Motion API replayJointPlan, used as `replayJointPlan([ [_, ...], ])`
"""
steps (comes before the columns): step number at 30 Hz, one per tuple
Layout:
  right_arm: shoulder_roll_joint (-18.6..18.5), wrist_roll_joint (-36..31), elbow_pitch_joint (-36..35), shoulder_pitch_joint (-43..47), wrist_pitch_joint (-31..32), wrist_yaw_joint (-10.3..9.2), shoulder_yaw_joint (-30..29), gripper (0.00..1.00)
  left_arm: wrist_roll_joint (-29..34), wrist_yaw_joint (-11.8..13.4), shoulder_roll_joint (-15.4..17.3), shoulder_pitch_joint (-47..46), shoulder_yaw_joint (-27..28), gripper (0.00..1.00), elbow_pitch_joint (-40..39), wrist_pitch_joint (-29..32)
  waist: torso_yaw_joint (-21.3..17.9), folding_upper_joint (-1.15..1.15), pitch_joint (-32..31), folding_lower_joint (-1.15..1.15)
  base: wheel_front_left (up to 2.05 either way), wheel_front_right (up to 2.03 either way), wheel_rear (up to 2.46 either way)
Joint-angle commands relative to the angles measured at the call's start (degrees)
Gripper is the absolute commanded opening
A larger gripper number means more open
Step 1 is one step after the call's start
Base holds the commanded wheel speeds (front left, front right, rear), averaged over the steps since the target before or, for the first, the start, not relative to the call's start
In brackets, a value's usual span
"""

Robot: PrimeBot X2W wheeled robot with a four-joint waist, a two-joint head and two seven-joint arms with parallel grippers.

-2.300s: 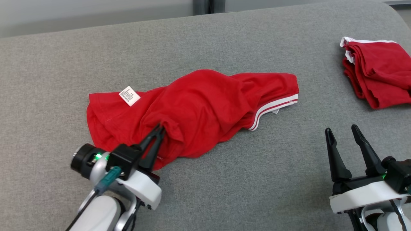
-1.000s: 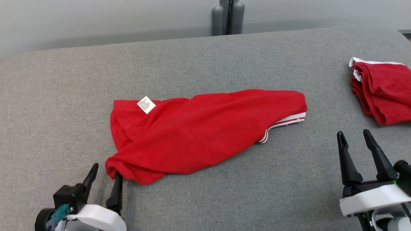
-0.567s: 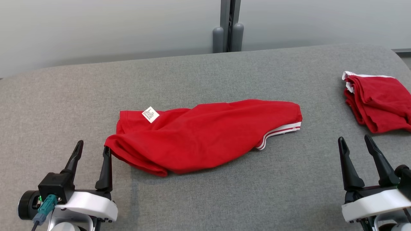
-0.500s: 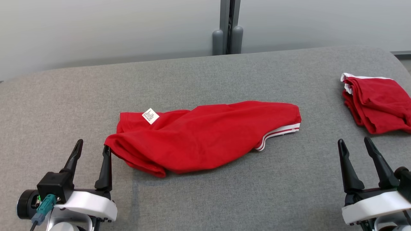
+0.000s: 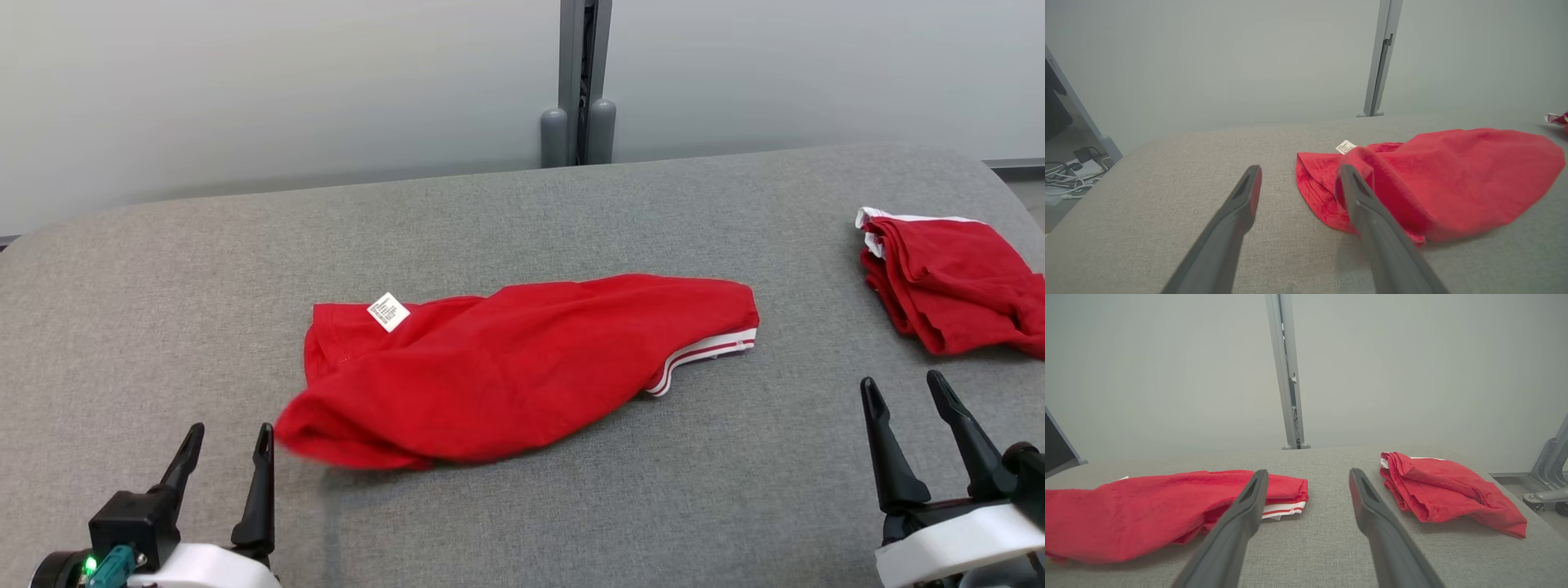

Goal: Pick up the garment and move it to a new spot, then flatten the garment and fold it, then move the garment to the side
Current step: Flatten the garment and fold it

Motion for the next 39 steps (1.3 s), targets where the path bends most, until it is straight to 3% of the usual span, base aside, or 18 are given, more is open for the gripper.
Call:
replayJointPlan([
  [1, -0.3, 0.2, -0.3, 0.3, 0.1, 0.00, -0.1, 1.00, -0.3, 0.5, 0.5, 0.7, 0.3, 1.00, -0.5, 0.0, 0.1, 0.00, -0.1, 0.00, 0.00, 0.00, 0.00],
  [28, -0.1, 0.1, -1.4, 0.3, 0.5, 0.01, -1.0, 1.00, -1.5, -0.6, 0.5, -2.0, -0.3, 1.00, -2.3, -0.7, 1.3, 0.00, 1.7, 0.00, 0.00, 0.00, 0.00],
  [34, 0.2, -0.2, -2.0, -1.4, 0.2, 0.01, -0.7, 1.00, -1.1, -2.9, 0.1, -8.8, -1.8, 1.00, -1.5, 0.7, 1.4, 0.00, 5.1, 0.00, 0.00, 0.00, 0.00],
  [39, 0.6, -0.2, -1.7, -3.2, -0.3, 0.01, 0.4, 1.00, -2.7, -6.4, -0.5, -15.9, -3.7, 1.00, 2.2, 3.9, 0.2, 0.00, 8.4, 0.00, 0.00, 0.00, 0.00],
])
